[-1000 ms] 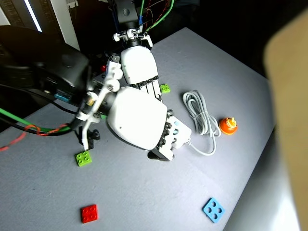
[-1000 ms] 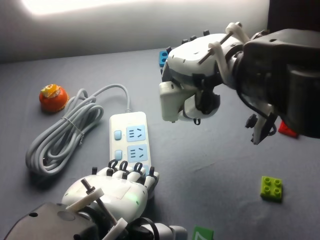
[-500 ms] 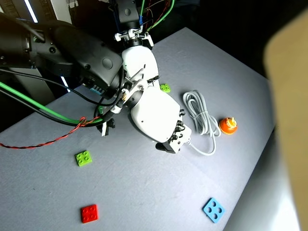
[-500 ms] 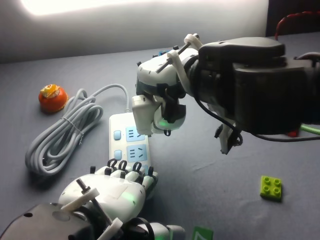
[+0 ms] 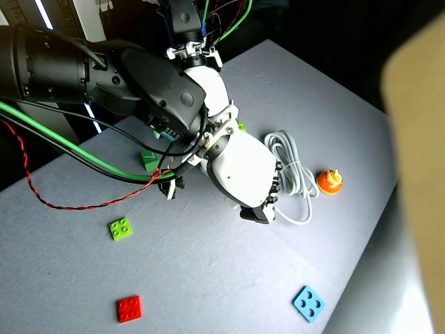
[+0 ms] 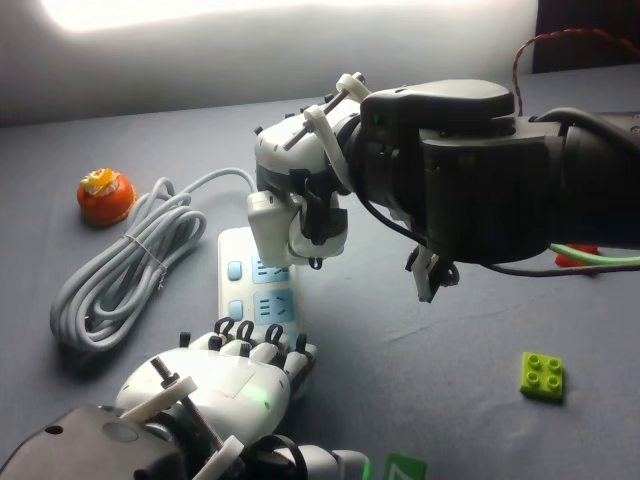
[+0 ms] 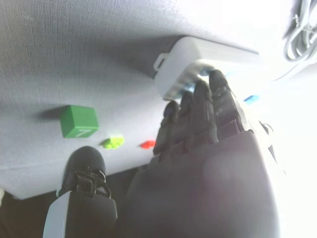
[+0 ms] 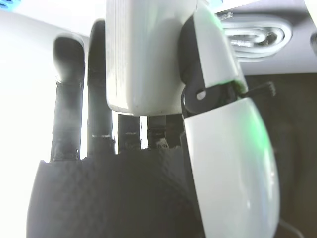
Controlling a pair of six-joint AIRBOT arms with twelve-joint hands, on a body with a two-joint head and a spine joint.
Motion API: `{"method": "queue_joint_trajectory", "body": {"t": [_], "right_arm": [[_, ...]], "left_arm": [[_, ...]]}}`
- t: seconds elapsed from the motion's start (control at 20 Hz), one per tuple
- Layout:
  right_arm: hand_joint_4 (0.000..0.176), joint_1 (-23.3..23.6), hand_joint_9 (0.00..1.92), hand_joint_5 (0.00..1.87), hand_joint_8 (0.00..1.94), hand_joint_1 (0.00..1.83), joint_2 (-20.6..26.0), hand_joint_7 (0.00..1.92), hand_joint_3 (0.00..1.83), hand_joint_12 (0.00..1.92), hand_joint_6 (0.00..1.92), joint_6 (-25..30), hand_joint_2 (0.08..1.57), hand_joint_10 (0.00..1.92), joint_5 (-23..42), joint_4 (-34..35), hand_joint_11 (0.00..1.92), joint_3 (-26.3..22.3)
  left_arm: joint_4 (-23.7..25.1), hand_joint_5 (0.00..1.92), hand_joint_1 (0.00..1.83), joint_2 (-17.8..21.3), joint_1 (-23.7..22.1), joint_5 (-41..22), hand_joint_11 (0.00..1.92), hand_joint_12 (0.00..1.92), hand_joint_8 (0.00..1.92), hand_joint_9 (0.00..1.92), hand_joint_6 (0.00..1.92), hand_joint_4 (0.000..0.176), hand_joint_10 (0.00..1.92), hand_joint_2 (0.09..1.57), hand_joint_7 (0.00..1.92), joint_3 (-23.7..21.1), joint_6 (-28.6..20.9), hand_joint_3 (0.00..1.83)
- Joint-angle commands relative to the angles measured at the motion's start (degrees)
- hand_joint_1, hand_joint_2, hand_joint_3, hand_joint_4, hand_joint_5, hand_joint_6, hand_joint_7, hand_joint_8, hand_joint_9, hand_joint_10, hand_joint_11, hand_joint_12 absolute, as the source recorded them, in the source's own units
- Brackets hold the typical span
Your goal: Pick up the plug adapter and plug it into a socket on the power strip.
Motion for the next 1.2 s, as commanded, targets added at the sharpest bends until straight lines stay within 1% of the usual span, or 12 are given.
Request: {"method": "queue_joint_trajectory", "body": {"t": [0.0, 0.05, 0.25, 0.3, 0.35, 0.45, 0.6, 0.7, 0.8, 0.85, 0.95, 1.15], "right_arm": [[0.000, 0.43, 0.69, 0.86, 1.38, 1.22, -0.10, 0.87, 0.00, 1.73, 1.00, 0.33, 1.18, 1.28, -2.11, -2.73, 0.53, 0.08], [0.000, 0.34, 0.71, 0.88, 1.38, 1.22, -0.37, 0.87, 0.00, 1.68, 0.97, 0.41, 1.18, 1.25, -2.20, -2.74, 0.57, 0.08], [0.000, 0.00, 0.70, 0.85, 1.40, 1.22, -1.33, 0.86, 0.00, 1.72, 1.01, 0.56, 1.19, 1.31, -2.32, -2.76, 0.57, 0.63], [0.000, -0.04, 0.72, 0.85, 1.38, 1.22, -1.58, 0.87, 0.00, 1.70, 1.02, 0.56, 1.19, 1.29, -2.42, -2.76, 0.59, 0.95], [0.000, -0.08, 0.71, 0.84, 1.38, 1.21, -1.82, 0.87, 0.00, 1.69, 1.04, 0.62, 1.19, 1.28, -2.43, -2.76, 0.57, 1.34], [0.000, -0.18, 0.71, 0.84, 1.36, 1.21, -1.91, 0.88, 0.00, 1.68, 1.04, 0.68, 1.19, 1.27, -2.85, -2.77, 0.58, 1.85], [0.000, -0.21, 0.68, 0.84, 1.41, 1.21, -1.91, 0.85, 0.00, 1.69, 1.04, 0.64, 1.19, 1.29, -3.24, -2.78, 0.57, 2.27], [0.000, -0.26, 0.69, 0.83, 1.40, 1.21, -1.91, 0.86, 0.00, 1.69, 1.04, 0.56, 1.19, 1.29, -3.24, -2.78, 0.57, 2.27], [0.000, -0.23, 0.72, 0.82, 1.36, 1.21, -1.92, 0.88, 0.00, 1.67, 1.07, 0.52, 1.19, 1.27, -3.61, -2.78, 0.59, 2.26], [0.000, -0.19, 0.70, 0.83, 1.38, 1.21, -2.02, 0.86, 0.00, 1.70, 1.07, 0.32, 1.19, 1.29, -3.88, -2.79, 0.56, 2.25], [0.000, -0.01, 0.71, 0.86, 1.37, 1.22, -2.14, 0.88, 0.00, 1.68, 1.00, 0.25, 1.18, 1.28, -3.83, -2.79, 0.58, 2.26], [0.000, -0.33, 0.70, 0.80, 1.39, 1.20, -2.30, 0.86, 0.00, 1.68, 1.10, 0.44, 1.20, 1.29, -3.87, -3.64, 0.58, 2.27]], "left_arm": [[-0.21, 0.02, 0.00, 0.32, 0.32, -0.67, 0.00, 0.20, 0.00, 0.02, 0.00, 0.000, 0.00, 1.22, 0.01, 0.09, -0.27, 0.00], [-0.21, 0.00, 0.00, 0.35, 0.32, -0.67, 0.00, 0.19, 0.00, 0.00, 0.00, 0.000, 0.00, 1.22, 0.00, 0.05, -0.22, 0.00], [-0.21, 0.00, 0.00, 0.47, 0.62, -0.67, 0.00, 0.16, 0.00, 0.00, 0.00, 0.000, 0.00, 1.22, 0.00, -0.09, 0.09, 0.00], [-0.21, 0.00, 0.00, 0.50, 0.65, -0.68, 0.00, 0.13, 0.00, 0.00, 0.00, 0.000, 0.00, 1.22, 0.00, -0.11, 0.09, 0.00], [-0.20, 0.01, 0.00, 0.50, 0.67, -0.68, 0.00, 0.18, 0.00, 0.00, 0.00, 0.000, 0.00, 1.22, 0.00, -0.10, 0.09, 0.00], [-0.20, 0.00, 0.00, 0.51, 0.67, -0.68, 0.00, 0.12, 0.00, 0.00, 0.00, 0.000, 0.00, 1.23, 0.00, -0.08, 0.09, 0.00], [-0.19, 0.00, 0.00, 0.52, 0.84, -0.68, 0.00, 0.22, 0.00, 0.01, 0.00, 0.000, 0.00, 1.22, 0.00, -0.08, 0.10, 0.00], [-0.19, 0.00, 0.00, 0.56, 0.95, -0.68, 0.00, 0.18, 0.00, 0.00, 0.00, 0.000, 0.00, 1.23, 0.00, -0.08, 0.10, 0.00], [-0.19, 0.01, 0.00, 0.58, 0.95, -0.68, 0.00, 0.21, 0.00, 0.02, 0.00, 0.000, 0.00, 1.22, 0.01, -0.03, 0.10, 0.00], [-0.19, 0.02, 0.00, 0.58, 0.95, -0.68, 0.00, 0.21, 0.00, 0.03, 0.00, 0.000, 0.01, 1.22, 0.01, -0.03, 0.10, 0.00], [-0.19, 0.02, 0.00, 0.60, 0.95, -0.68, 0.00, 0.18, 0.00, 0.02, 0.00, 0.000, 0.00, 1.22, 0.01, -0.12, 0.10, 0.00], [-0.19, 0.03, 0.03, 0.62, 1.02, -0.68, 0.00, 0.24, 0.00, 0.04, 0.00, 0.000, 0.00, 1.21, 0.03, -0.13, 0.10, 0.00]]}}
